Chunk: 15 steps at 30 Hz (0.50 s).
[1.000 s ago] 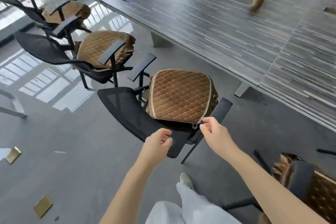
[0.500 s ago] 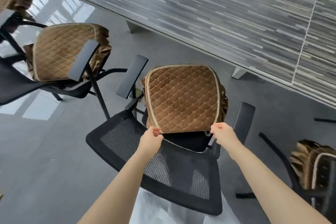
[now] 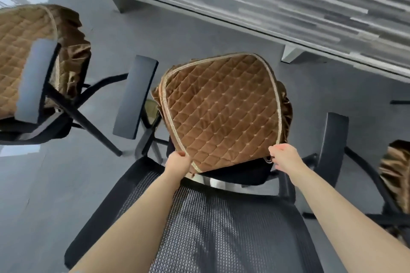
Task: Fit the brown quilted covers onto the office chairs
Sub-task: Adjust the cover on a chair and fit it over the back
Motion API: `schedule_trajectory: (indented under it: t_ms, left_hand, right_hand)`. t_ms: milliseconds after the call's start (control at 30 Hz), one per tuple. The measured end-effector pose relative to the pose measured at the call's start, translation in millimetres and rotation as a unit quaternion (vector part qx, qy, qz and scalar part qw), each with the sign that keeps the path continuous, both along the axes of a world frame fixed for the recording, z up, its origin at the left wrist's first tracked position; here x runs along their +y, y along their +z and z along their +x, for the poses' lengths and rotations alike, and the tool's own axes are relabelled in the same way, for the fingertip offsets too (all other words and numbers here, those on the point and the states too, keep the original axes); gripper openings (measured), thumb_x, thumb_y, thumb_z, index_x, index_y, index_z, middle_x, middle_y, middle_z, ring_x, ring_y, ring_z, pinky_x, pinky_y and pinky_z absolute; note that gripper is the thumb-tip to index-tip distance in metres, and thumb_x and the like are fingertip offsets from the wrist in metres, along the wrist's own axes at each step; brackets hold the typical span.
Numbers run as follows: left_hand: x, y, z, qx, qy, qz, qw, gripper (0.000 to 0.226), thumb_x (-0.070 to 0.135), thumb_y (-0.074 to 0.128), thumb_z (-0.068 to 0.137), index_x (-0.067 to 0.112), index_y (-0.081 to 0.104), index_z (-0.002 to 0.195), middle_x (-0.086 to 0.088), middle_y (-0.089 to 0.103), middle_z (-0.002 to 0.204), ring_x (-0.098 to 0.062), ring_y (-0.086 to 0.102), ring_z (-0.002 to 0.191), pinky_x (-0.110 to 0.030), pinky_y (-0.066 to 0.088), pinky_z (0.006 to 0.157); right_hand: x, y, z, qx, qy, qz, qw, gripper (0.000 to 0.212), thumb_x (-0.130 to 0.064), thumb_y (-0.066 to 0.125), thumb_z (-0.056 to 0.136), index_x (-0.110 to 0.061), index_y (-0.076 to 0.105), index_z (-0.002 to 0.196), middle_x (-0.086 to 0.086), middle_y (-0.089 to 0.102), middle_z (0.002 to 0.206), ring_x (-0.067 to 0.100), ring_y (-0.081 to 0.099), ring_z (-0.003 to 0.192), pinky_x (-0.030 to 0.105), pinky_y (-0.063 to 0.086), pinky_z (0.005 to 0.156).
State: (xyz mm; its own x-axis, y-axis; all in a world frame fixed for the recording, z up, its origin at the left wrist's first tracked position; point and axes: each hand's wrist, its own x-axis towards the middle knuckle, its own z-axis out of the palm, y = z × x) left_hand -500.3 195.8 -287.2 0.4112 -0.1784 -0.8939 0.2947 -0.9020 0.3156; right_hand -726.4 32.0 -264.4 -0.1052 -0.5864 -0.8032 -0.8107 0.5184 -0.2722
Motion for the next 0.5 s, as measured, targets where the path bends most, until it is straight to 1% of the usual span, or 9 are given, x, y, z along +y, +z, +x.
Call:
schedule_trajectory:
  t_ms: [33,67,133,167,200,233,333,433,500]
  left_hand:
    - [-5.2,-10.4,3.5,-0.005,-0.008,0.012,1.000,0.006,0.011,0.056,0.088,0.013,0.061,0.091,-0.004,0.063,0.087,-0.023,0.058,0.088,-0.031,0.045,0.077]
    - [-8.4,-21.6,8.0,-0.012,-0.012,0.021,1.000,0.016,0.012,0.055,0.088,0.009,0.062,0.103,-0.006,0.065,0.097,-0.025,0.058,0.092,-0.031,0.044,0.077]
    - [-20.8,-45.4,20.9,-0.042,-0.031,0.046,0.998,0.037,0.015,0.055,0.089,0.002,0.053,0.123,-0.014,0.063,0.115,-0.028,0.058,0.094,-0.033,0.044,0.074]
    - [-27.1,-53.9,27.9,-0.063,-0.040,0.063,0.995,0.042,0.016,0.055,0.090,-0.001,0.048,0.128,-0.017,0.058,0.122,-0.031,0.057,0.096,-0.035,0.046,0.073]
    - [-33.8,-69.7,31.2,-0.081,-0.042,0.077,0.993,0.047,0.018,0.055,0.091,-0.003,0.043,0.131,-0.020,0.052,0.129,-0.034,0.057,0.100,-0.038,0.048,0.076]
    - [-38.4,-77.8,35.2,-0.092,-0.044,0.091,0.991,0.052,0.020,0.055,0.091,-0.003,0.040,0.135,-0.021,0.046,0.136,-0.036,0.055,0.107,-0.040,0.050,0.082]
    - [-40.2,-103.8,31.1,-0.081,-0.019,0.118,0.990,0.062,0.029,0.055,0.093,-0.001,0.031,0.143,-0.020,0.037,0.146,-0.040,0.047,0.124,-0.047,0.044,0.101]
    - [-37.2,-128.0,26.1,-0.091,0.022,0.110,0.989,0.074,0.041,0.057,0.093,-0.003,0.027,0.144,-0.022,0.037,0.146,-0.041,0.043,0.130,-0.051,0.039,0.107]
    - [-37.7,-139.3,24.4,-0.088,0.036,0.102,0.990,0.076,0.042,0.056,0.093,-0.004,0.024,0.145,-0.023,0.037,0.147,-0.041,0.041,0.132,-0.051,0.037,0.108]
  right_hand:
    - [-7.3,-10.1,0.2,0.008,0.015,-0.003,1.000,0.041,-0.024,0.050,0.096,0.007,0.055,0.123,0.012,0.054,0.095,0.028,0.055,0.088,0.040,0.050,0.085]
    - [-14.2,-19.4,-0.1,0.022,0.031,-0.006,0.999,0.045,-0.025,0.050,0.096,0.003,0.051,0.131,0.012,0.056,0.107,0.028,0.055,0.098,0.039,0.046,0.089]
    - [-32.9,-41.7,3.4,0.043,0.056,-0.023,0.997,0.054,-0.028,0.051,0.097,-0.001,0.039,0.142,0.015,0.051,0.136,0.032,0.050,0.123,0.039,0.039,0.102]
    - [-42.5,-52.2,4.7,0.050,0.061,-0.030,0.996,0.057,-0.028,0.051,0.097,0.001,0.035,0.143,0.018,0.047,0.142,0.035,0.047,0.128,0.039,0.037,0.103]
    - [-54.0,-69.7,3.6,0.062,0.069,-0.037,0.995,0.058,-0.027,0.052,0.097,0.003,0.032,0.142,0.021,0.045,0.142,0.036,0.045,0.129,0.039,0.038,0.102]
    - [-63.8,-79.0,4.2,0.083,0.076,-0.042,0.993,0.059,-0.025,0.052,0.096,0.006,0.029,0.141,0.024,0.044,0.141,0.038,0.046,0.128,0.039,0.039,0.100]
    - [-82.5,-109.2,2.6,0.142,0.098,-0.042,0.984,0.068,-0.021,0.054,0.093,0.010,0.018,0.142,0.027,0.042,0.141,0.040,0.044,0.128,0.042,0.038,0.101]
    - [-87.8,-136.9,3.0,0.157,0.138,-0.044,0.977,0.065,-0.019,0.056,0.091,0.012,0.022,0.136,0.027,0.045,0.135,0.041,0.046,0.124,0.043,0.040,0.098]
    - [-88.5,-149.3,-0.4,0.176,0.163,-0.065,0.969,0.062,-0.020,0.059,0.089,0.011,0.027,0.132,0.028,0.045,0.134,0.040,0.044,0.124,0.044,0.039,0.099]
